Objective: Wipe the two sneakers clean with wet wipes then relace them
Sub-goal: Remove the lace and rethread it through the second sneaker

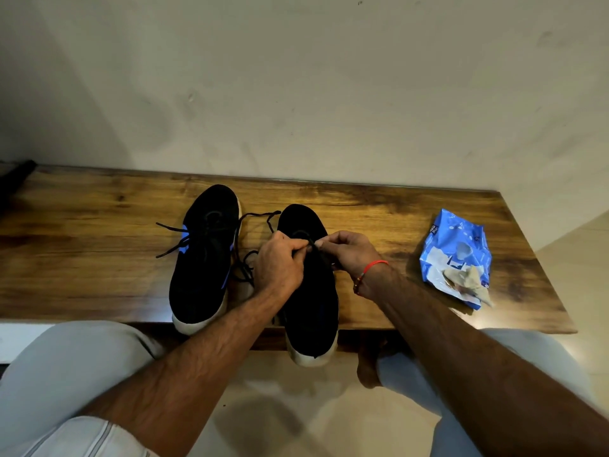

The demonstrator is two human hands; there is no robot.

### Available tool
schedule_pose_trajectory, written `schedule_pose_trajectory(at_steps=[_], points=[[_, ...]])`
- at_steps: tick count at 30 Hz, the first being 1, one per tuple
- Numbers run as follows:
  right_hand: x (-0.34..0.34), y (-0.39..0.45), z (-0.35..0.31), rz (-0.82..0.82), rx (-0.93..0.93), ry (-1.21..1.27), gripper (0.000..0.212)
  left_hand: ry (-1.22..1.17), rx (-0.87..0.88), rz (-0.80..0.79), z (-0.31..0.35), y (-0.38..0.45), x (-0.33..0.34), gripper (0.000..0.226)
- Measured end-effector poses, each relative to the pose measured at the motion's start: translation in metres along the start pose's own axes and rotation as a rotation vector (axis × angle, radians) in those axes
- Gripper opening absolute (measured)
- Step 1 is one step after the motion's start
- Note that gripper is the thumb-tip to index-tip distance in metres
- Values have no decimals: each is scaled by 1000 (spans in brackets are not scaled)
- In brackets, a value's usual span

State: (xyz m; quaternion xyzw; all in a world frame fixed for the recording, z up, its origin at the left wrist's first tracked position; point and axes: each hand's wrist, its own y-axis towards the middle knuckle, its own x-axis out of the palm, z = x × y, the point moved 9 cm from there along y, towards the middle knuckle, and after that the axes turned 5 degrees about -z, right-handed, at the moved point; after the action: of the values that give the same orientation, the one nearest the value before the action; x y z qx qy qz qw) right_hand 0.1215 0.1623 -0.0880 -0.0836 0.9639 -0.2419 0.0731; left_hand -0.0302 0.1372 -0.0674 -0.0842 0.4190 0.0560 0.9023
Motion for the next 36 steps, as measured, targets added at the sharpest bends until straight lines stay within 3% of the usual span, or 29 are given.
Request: schedule_pose_trajectory(at_steps=[7, 9, 12, 13, 15, 16, 17, 19, 21, 22, 25, 31, 33, 36], points=[[1, 3, 1, 44, 54, 44, 8, 148, 15, -116, 11, -6, -3, 47], [-12, 0, -3, 148, 57, 212, 6, 131, 4, -72, 9, -9, -10, 50], [-66, -1, -16, 438, -57, 465, 8, 131, -21, 31, 4, -14, -25, 58], [-89, -3, -22, 569, -124, 387, 8, 137, -20, 51, 2, -15, -29, 59], [-117, -17, -48, 791, -259, -117, 13, 136, -29, 49, -5, -16, -33, 56], [-113, -20, -62, 822, -355, -385, 20, 146, -37, 34, -8, -16, -34, 53], [-98, -19, -71, 766, -466, -583, 26, 167, -47, 14, -11, -16, -34, 48], [-48, -10, -69, 413, -567, -802, 34, 216, -61, -26, -15, -15, -33, 40], [-2, -5, -51, 82, -497, -1035, 30, 275, -49, -63, -16, -14, -30, 39], [12, -6, -45, 9, -475, -1148, 25, 301, -38, -81, -16, -13, -29, 42], [15, -3, -46, -13, -404, -1223, 15, 332, 0, -80, -15, -12, -30, 45], [-72, 0, -53, 312, 64, -1395, 32, 367, 24, -77, -15, -9, -34, 44], [-59, -3, -56, 249, -68, -1363, 37, 357, 19, -92, -15, -9, -33, 44], [-3, -10, -52, 30, -285, -1281, 34, 358, 18, -99, -14, -10, -33, 43]])
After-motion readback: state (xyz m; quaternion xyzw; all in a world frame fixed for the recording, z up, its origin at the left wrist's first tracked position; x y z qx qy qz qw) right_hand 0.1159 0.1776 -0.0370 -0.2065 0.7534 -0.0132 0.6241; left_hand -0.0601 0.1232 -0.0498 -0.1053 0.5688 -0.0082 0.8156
